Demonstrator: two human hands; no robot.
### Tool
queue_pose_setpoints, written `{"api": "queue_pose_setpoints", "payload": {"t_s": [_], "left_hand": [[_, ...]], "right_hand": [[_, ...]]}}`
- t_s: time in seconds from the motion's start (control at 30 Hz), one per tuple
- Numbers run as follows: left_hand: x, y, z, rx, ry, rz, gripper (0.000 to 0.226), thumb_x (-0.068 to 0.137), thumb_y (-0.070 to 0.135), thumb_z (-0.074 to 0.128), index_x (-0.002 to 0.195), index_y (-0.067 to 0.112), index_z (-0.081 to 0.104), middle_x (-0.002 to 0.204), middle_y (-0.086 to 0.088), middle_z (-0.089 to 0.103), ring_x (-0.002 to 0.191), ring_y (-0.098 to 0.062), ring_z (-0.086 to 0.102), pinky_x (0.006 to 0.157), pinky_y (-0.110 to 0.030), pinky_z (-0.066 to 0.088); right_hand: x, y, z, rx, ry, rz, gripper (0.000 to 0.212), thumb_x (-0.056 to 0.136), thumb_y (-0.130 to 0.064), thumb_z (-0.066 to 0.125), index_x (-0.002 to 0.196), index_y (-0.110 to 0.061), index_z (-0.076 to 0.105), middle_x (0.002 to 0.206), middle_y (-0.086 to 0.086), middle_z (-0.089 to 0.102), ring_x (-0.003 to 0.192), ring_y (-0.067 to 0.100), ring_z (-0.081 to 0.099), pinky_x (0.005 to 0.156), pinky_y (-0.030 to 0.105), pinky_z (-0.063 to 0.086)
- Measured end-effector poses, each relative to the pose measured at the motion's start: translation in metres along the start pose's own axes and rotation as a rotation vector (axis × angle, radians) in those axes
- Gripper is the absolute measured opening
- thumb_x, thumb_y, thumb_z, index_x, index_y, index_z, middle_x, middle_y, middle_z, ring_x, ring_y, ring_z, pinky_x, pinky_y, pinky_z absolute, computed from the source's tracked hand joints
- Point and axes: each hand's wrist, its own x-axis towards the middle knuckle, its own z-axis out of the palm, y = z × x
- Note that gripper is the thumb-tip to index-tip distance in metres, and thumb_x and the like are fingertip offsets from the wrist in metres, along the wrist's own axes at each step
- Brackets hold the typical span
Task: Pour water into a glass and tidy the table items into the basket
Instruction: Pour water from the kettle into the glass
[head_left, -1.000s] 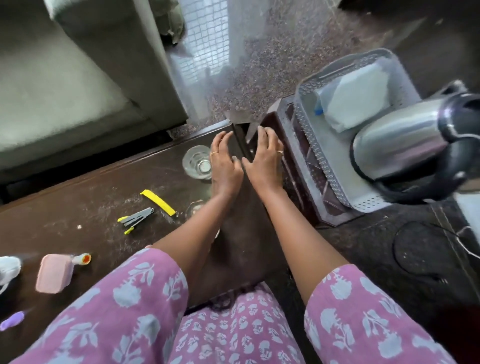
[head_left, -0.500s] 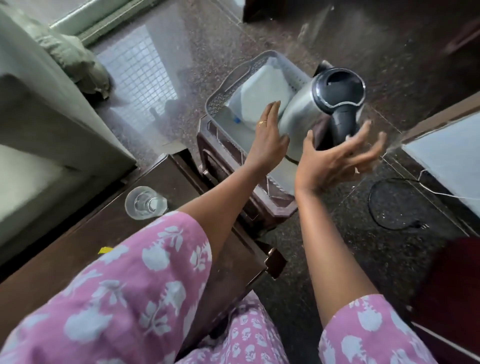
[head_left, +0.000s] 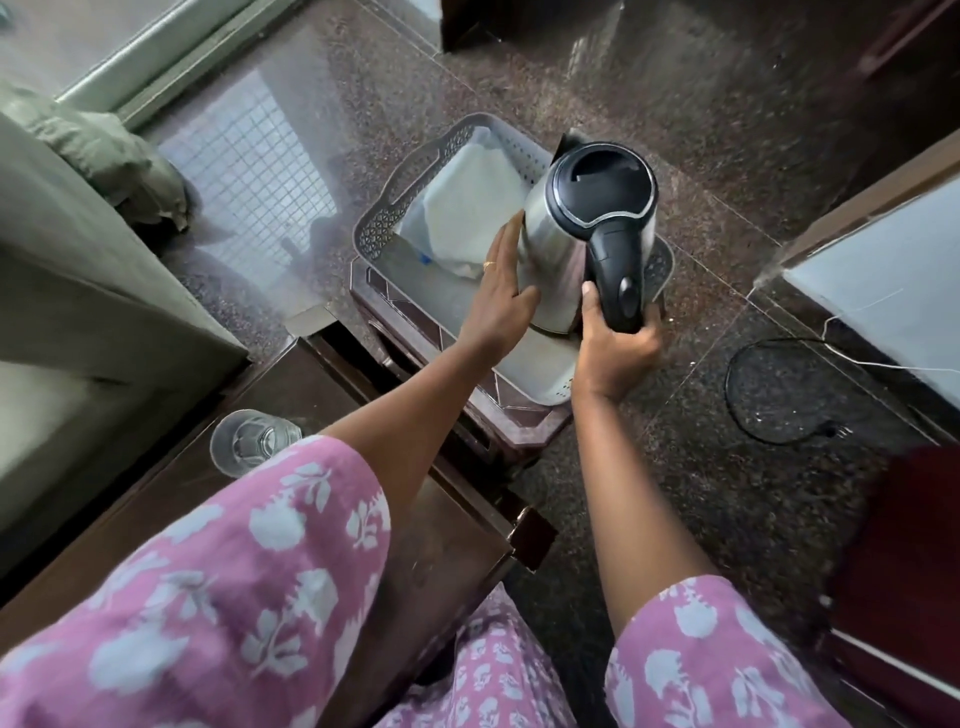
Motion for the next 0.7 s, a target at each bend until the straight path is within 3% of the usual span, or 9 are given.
{"api": "queue_pose_setpoints", "payload": {"t_s": [0.23,0.4,0.57,0.7], "left_hand": [[0.004,0.004,-0.004,-0.058,0.012,0.025,0.085,0.073,-0.007,0.045,0.147,0.017,0.011,0.155,-0.005,0.012,0.142,-0.014,0.010,0.115,-0.028,0.012],[-0.010,0.012,-0.016,-0.131,0.123,0.043,0.077,0.073,0.007,0.042,0.146,0.013,0.016,0.154,-0.008,0.018,0.141,-0.017,0.017,0.116,-0.030,0.015],[-0.031,0.015,-0.039,-0.146,0.269,0.121,0.075,0.073,0.007,0.045,0.144,0.009,0.019,0.148,-0.014,0.027,0.135,-0.030,0.029,0.111,-0.052,0.027],[-0.052,0.009,-0.071,-0.168,0.410,0.165,0.069,0.076,0.011,0.044,0.143,0.014,0.024,0.142,-0.013,0.033,0.123,-0.022,0.042,0.105,-0.051,0.036]], "right_hand": [[0.023,-0.016,0.005,0.015,0.003,-0.015,0.049,0.059,-0.045,0.080,0.084,-0.004,0.071,0.079,0.017,0.073,0.072,0.032,0.067,0.063,0.032,0.050],[0.021,-0.043,-0.002,-0.027,-0.032,-0.237,0.040,0.062,-0.041,0.079,0.078,-0.005,0.072,0.075,0.016,0.073,0.067,0.031,0.068,0.061,0.032,0.050],[0.006,-0.079,-0.008,-0.068,-0.084,-0.416,0.035,0.062,-0.034,0.080,0.068,-0.002,0.067,0.061,0.017,0.068,0.054,0.032,0.063,0.050,0.030,0.045],[-0.018,-0.108,-0.015,-0.016,-0.152,-0.498,0.035,0.060,-0.031,0.082,0.058,-0.003,0.062,0.052,0.014,0.064,0.046,0.029,0.058,0.046,0.029,0.037]]}}
